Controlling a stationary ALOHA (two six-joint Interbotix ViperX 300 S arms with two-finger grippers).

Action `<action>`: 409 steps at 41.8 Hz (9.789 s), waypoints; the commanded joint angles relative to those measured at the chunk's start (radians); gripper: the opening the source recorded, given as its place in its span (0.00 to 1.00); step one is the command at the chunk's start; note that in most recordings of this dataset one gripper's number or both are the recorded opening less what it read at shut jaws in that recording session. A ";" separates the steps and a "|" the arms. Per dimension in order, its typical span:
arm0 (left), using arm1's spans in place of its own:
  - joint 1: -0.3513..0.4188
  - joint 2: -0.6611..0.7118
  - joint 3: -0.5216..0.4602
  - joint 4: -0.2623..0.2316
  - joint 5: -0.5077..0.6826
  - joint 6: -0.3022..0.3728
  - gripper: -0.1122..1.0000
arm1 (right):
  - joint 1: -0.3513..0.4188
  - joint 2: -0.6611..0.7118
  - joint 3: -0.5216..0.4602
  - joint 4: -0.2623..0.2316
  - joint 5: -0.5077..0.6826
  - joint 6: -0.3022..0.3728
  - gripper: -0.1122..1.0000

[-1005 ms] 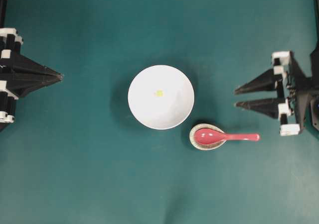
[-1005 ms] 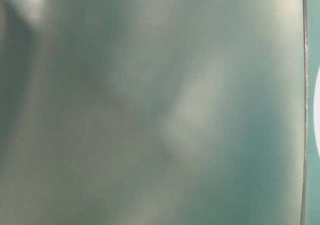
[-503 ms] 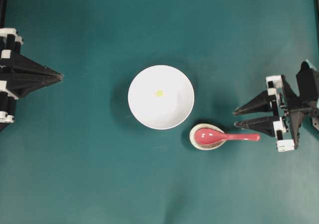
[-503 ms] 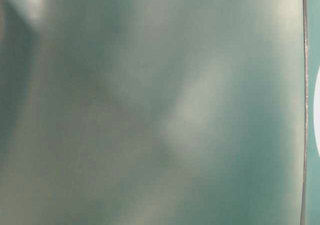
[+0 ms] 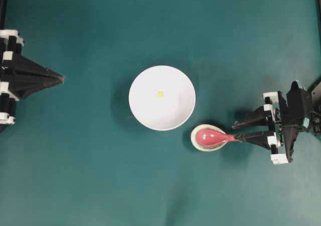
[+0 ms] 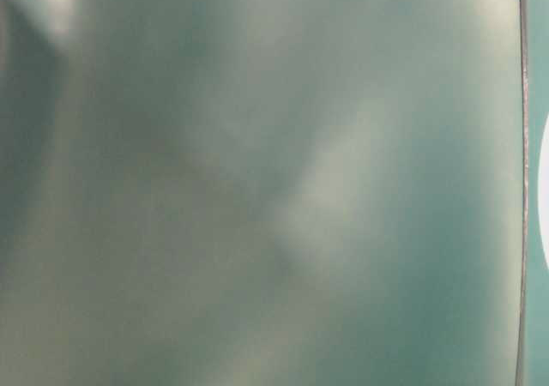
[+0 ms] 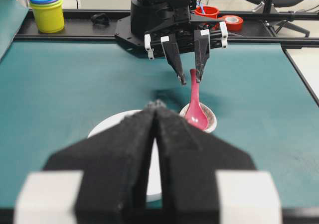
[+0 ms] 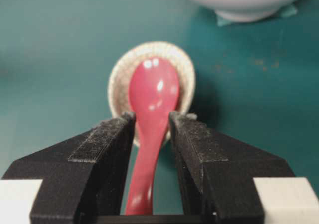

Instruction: Scoop the yellow hexagonal prism block from the bowl with a spoon using the right arm.

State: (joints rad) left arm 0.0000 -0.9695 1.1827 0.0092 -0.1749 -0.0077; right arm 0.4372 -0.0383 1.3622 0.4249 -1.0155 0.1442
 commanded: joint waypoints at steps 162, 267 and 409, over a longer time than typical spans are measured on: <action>0.000 0.002 -0.023 0.002 0.009 -0.002 0.10 | -0.003 -0.166 -0.072 0.038 0.206 -0.097 0.31; 0.000 -0.017 -0.029 0.005 0.057 0.009 0.10 | -0.575 0.054 -1.108 -0.270 2.014 -0.132 0.31; 0.000 -0.034 -0.032 0.005 0.057 -0.006 0.10 | -0.548 0.058 -1.029 -0.264 1.615 -0.127 0.31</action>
State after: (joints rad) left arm 0.0000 -1.0094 1.1766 0.0107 -0.1135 -0.0123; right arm -0.1135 0.0767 0.3574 0.1595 0.5844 0.0153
